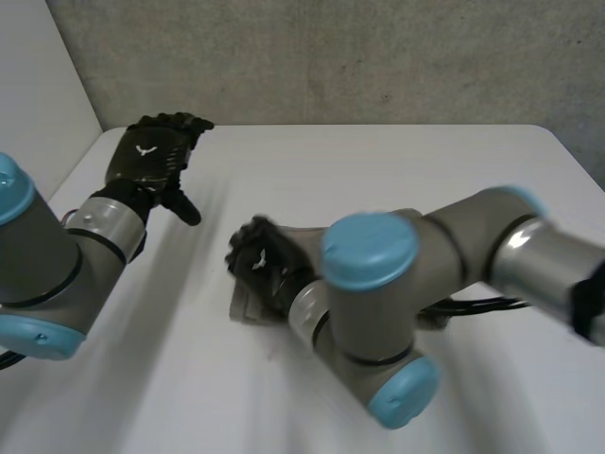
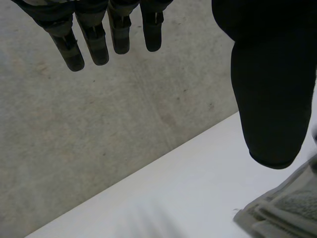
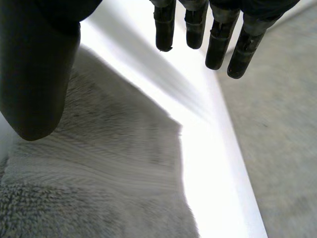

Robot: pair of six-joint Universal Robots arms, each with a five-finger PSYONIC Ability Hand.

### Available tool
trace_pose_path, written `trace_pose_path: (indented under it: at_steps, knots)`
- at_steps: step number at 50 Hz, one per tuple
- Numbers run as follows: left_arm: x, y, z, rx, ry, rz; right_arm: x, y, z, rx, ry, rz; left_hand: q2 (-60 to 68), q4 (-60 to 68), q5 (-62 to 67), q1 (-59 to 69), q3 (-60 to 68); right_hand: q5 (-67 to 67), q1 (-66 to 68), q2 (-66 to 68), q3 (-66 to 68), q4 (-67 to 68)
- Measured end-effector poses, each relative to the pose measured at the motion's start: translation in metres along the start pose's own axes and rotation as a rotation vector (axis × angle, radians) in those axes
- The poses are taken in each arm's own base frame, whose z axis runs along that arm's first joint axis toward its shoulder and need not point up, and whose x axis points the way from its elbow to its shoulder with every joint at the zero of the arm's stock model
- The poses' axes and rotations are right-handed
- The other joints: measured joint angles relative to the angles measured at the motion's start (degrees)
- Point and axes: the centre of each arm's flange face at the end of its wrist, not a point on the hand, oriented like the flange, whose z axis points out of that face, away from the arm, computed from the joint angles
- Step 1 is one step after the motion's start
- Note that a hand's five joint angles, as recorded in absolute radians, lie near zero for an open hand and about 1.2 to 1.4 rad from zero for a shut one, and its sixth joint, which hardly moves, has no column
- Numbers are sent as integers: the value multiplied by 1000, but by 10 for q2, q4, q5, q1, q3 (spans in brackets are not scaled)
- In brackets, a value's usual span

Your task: Fold the towel.

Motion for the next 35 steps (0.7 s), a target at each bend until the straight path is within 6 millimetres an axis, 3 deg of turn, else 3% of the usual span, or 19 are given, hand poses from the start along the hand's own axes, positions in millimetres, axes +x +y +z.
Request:
trace_pose_path:
  at_steps: [6,9,12,21,24,29,31,35]
  knots:
    - [17,-3,1,12,30,-21,53,1,-32,-12,99,236,0,0,0,0,0,0,-5,0,0,0]
    - [26,-3,-1,12,44,-35,73,13,-51,-39,139,341,0,0,0,0,0,0,-5,0,0,0]
    - [40,2,-4,-4,72,-47,87,38,-69,-97,167,430,0,0,0,0,0,0,-5,0,0,0]
    - [71,38,-14,-109,149,-51,91,115,-98,-276,191,555,0,0,0,0,0,2,-1,2,1,0]
    - [75,49,-16,-138,159,-50,88,130,-101,-302,198,558,0,0,0,0,0,72,64,68,67,57]
    - [76,58,-16,-167,160,-50,82,152,-99,-324,217,518,0,0,0,0,0,318,308,316,310,299]
    - [74,55,-15,-158,148,-49,81,158,-95,-328,228,478,0,0,0,0,0,532,522,535,532,522]
    - [69,38,-14,-116,120,-48,87,160,-89,-333,253,397,0,0,0,0,0,618,591,596,626,617]
